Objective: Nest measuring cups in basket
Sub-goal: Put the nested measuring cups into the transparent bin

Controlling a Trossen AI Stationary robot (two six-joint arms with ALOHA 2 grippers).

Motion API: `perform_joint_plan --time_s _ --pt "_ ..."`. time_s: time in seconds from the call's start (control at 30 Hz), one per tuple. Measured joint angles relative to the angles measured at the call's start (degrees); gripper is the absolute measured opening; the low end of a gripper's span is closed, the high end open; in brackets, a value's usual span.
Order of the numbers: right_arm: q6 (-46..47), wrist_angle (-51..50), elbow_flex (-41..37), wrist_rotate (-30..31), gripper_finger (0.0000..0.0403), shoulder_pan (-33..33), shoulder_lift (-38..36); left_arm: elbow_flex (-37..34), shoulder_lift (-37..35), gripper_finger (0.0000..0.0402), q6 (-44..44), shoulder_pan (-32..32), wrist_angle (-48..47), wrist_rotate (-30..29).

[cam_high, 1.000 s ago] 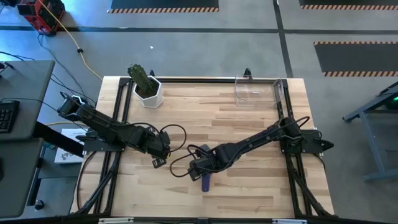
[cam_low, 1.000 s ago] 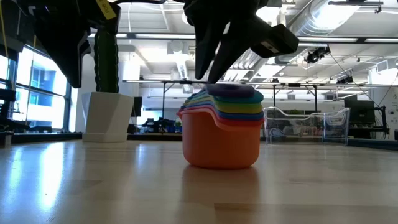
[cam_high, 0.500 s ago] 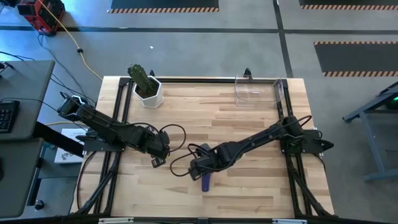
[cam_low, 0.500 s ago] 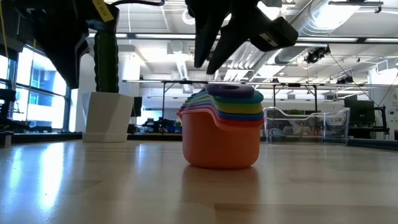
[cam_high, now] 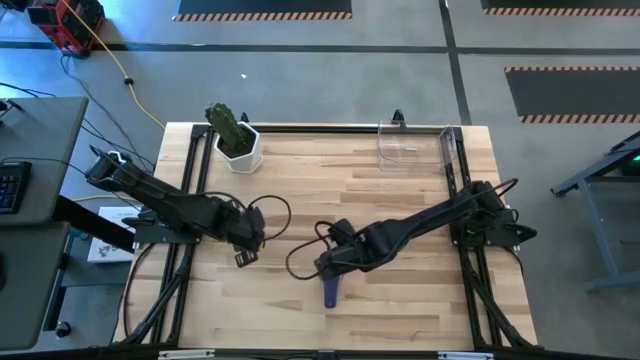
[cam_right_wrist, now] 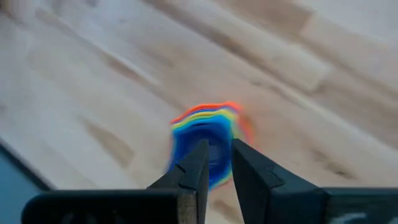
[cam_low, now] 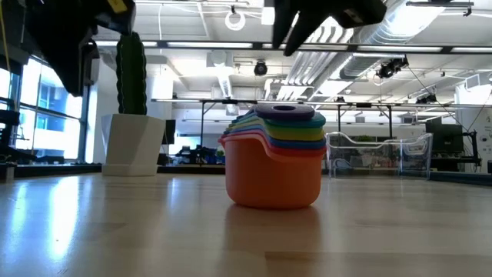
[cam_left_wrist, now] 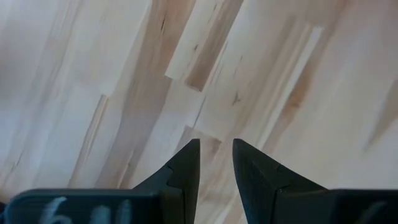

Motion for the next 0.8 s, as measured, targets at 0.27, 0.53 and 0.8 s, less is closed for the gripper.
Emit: perform_joint_plan --time_s 0.27,0.53,0.8 --pt "4.5 -11.4 0.0 2.0 0.0057 0.0 -1.8 -5.3 -11.3 0.0087 -3.0 -0.1 3.4 -0.1" --pt "11.7 -16.8 0.0 1.1 0.0057 3.2 -2.7 -11.3 -21.7 0.0087 -4.4 -0.3 5.9 -0.7" --pt "17.5 -19.9 -0.1 0.5 0.0057 5.2 -2.7 -23.0 -34.5 0.0087 5.6 -2.8 29.8 -1.5"
